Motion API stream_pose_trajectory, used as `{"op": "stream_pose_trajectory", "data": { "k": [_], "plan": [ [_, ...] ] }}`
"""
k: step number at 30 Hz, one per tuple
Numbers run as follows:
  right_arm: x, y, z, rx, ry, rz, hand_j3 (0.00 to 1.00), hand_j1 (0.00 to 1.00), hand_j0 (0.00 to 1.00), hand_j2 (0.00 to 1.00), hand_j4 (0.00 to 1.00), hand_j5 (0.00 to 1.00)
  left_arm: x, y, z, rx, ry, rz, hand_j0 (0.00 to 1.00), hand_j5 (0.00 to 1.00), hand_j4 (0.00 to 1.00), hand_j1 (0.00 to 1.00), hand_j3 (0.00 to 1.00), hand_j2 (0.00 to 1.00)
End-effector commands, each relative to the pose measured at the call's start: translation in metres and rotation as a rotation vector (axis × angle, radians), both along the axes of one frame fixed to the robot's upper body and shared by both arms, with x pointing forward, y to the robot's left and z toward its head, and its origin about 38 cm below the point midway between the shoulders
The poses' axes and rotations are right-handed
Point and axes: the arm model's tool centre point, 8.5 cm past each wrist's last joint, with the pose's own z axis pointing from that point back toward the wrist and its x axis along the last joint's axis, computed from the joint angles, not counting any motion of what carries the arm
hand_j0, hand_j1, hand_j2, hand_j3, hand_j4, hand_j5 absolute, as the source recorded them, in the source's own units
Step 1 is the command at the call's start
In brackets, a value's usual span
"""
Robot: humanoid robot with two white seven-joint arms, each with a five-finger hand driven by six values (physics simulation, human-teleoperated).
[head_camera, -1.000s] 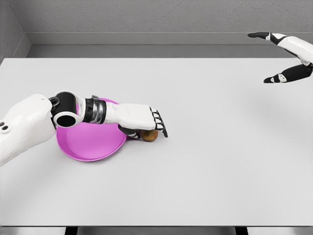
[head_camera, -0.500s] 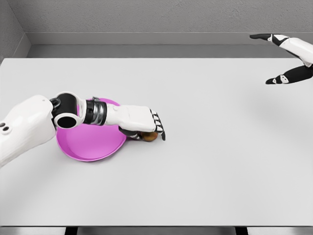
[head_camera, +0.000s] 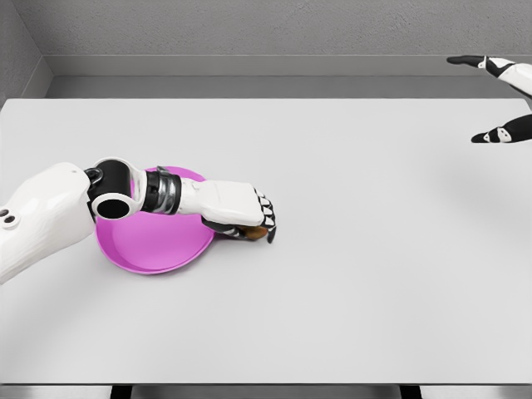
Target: Put the apple on the plate with both arms
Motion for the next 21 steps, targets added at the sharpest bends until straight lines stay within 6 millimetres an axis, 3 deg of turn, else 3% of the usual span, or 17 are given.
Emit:
{"op": "stream_pose_trajectory", "data": {
  "k": [1,7,11,15,18,21],
  "plan": [
    [0.000,0.000,0.001,0.008,0.001,-0.001,1.00,1.00,1.00,1.00,1.00,1.00,0.000,0.000,0.001,-0.004,0.002,0.002,0.51,0.51,0.51,0.51,0.51,0.51],
    [-0.009,-0.004,0.003,0.012,-0.015,-0.005,1.00,1.00,1.00,1.00,1.00,1.00,0.000,0.001,0.004,-0.006,-0.004,0.002,0.47,0.47,0.47,0.47,0.47,0.47],
    [-0.009,-0.003,0.001,0.015,-0.014,-0.003,1.00,1.00,1.00,1.00,1.00,1.00,-0.010,-0.007,0.019,-0.042,-0.026,-0.045,0.44,0.44,0.44,0.44,0.44,0.44],
    [-0.010,-0.004,0.001,0.014,-0.011,-0.005,1.00,1.00,1.00,1.00,1.00,1.00,0.004,0.030,0.051,-0.108,-0.015,0.044,0.43,0.43,0.43,0.43,0.43,0.43],
    [-0.009,-0.004,0.004,0.013,-0.019,-0.006,1.00,1.00,1.00,1.00,1.00,1.00,0.015,0.083,0.078,-0.132,-0.042,0.163,0.43,0.43,0.43,0.43,0.43,0.43],
    [-0.009,-0.003,0.004,0.012,-0.020,-0.003,1.00,1.00,1.00,1.00,1.00,1.00,0.014,0.131,0.075,-0.073,-0.039,0.255,0.43,0.43,0.43,0.43,0.43,0.43]
  ]
}}
